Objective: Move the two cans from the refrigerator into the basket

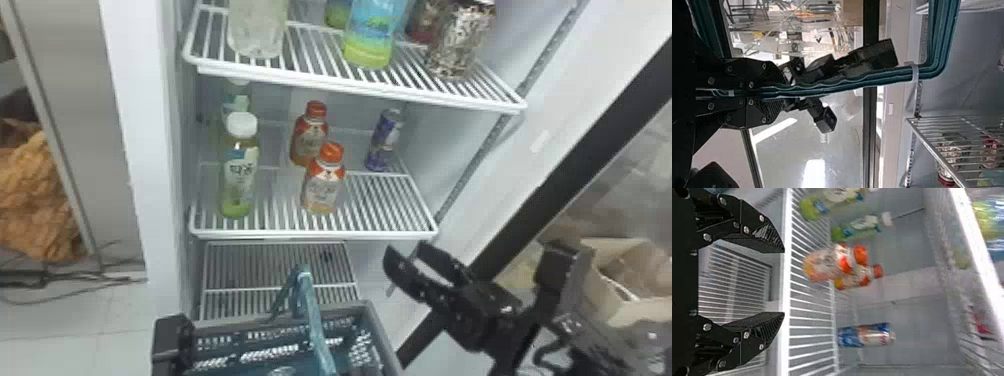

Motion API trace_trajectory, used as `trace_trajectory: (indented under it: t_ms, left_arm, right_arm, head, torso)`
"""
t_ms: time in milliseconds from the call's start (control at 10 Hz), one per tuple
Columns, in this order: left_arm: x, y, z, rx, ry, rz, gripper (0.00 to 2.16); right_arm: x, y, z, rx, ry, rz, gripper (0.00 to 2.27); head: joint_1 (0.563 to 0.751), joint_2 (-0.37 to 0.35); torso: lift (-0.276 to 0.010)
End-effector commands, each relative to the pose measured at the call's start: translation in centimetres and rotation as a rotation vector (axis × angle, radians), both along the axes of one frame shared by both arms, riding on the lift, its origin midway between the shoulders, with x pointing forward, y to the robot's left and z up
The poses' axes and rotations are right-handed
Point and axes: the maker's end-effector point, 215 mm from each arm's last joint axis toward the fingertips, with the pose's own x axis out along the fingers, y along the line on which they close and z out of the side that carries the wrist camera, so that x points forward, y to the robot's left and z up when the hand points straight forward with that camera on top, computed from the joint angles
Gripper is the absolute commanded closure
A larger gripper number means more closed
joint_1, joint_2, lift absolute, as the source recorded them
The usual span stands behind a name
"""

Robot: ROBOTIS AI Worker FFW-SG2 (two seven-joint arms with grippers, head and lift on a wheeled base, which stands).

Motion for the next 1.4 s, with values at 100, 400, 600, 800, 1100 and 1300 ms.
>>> trace_trajectory:
  t_ms: [100, 400, 600, 800, 1100, 1300]
  left_arm:
    - [0.0, -0.1, 0.1, -0.001, -0.002, -0.002, 1.21]
    - [0.1, 0.0, 0.1, -0.002, 0.000, 0.001, 1.21]
    - [0.1, 0.0, 0.1, -0.002, 0.000, 0.001, 1.21]
    - [0.2, 0.1, 0.1, -0.002, -0.002, 0.003, 1.21]
    - [0.3, 0.1, 0.1, 0.000, -0.005, 0.006, 1.21]
    - [0.4, 0.2, 0.1, 0.000, -0.006, 0.007, 1.21]
  right_arm:
    - [3.1, -2.0, 2.5, 0.018, -0.154, -0.046, 0.51]
    - [5.6, -2.6, 3.1, 0.047, -0.230, -0.062, 0.51]
    - [7.8, -3.4, 3.3, 0.067, -0.291, -0.085, 0.51]
    - [9.8, -4.2, 3.8, 0.059, -0.352, -0.121, 0.51]
    - [12.2, -5.2, 5.4, 0.032, -0.446, -0.176, 0.37]
    - [13.3, -6.0, 4.7, 0.016, -0.437, -0.209, 0.23]
  head:
    - [0.695, -0.350]
    - [0.695, -0.350]
    - [0.695, -0.350]
    - [0.695, -0.350]
    - [0.695, -0.350]
    - [0.695, -0.350]
  torso:
    - [-0.266]
    - [-0.266]
    - [-0.266]
    - [-0.266]
    - [-0.266]
    - [-0.266]
